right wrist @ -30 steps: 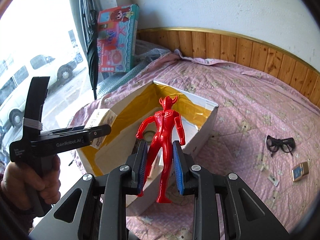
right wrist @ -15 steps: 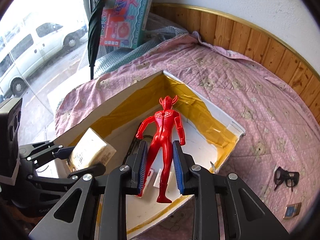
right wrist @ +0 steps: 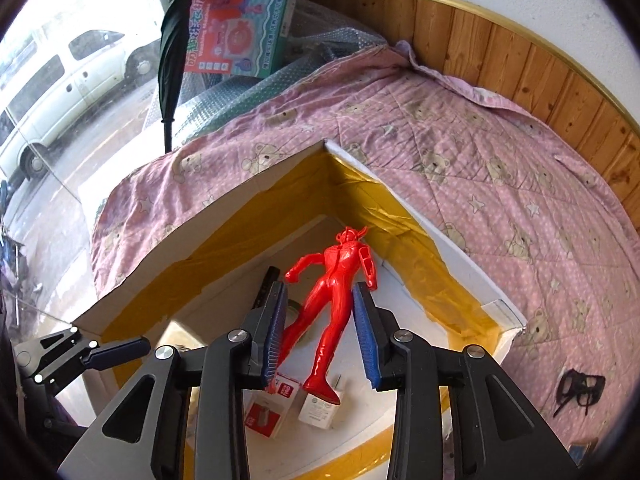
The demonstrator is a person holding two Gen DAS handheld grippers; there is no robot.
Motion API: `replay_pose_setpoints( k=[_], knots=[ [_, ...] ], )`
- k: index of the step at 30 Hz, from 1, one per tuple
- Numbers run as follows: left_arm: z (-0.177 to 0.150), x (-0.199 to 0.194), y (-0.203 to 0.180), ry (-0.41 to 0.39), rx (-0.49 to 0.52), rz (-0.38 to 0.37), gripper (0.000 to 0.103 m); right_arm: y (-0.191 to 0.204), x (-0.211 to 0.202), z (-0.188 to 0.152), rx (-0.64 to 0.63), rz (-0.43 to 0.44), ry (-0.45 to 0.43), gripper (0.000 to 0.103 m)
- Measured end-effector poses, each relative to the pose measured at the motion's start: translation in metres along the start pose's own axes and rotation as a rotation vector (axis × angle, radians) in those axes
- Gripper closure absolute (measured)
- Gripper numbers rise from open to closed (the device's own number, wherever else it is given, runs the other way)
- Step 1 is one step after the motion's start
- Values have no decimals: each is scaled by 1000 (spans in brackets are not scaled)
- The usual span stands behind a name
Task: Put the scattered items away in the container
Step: 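Open the right tool to drop the figure while the left tool drops the tissue pack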
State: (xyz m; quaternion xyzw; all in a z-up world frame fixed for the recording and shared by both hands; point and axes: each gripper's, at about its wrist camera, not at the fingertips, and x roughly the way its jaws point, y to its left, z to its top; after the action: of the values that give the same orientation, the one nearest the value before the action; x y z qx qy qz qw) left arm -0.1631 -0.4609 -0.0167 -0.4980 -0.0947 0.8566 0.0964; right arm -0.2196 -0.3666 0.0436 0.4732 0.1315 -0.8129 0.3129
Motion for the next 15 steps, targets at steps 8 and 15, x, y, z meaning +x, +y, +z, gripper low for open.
replay_pose_setpoints(
  k=[8,15],
  knots=[
    [2,-6,4,-4,-22,10,48,-25,-20,-23,114,96,-71,57],
    [-3,-17,-12,-16,-11,-8,48,-18,-26,-20,52,33,-120,44]
  ],
)
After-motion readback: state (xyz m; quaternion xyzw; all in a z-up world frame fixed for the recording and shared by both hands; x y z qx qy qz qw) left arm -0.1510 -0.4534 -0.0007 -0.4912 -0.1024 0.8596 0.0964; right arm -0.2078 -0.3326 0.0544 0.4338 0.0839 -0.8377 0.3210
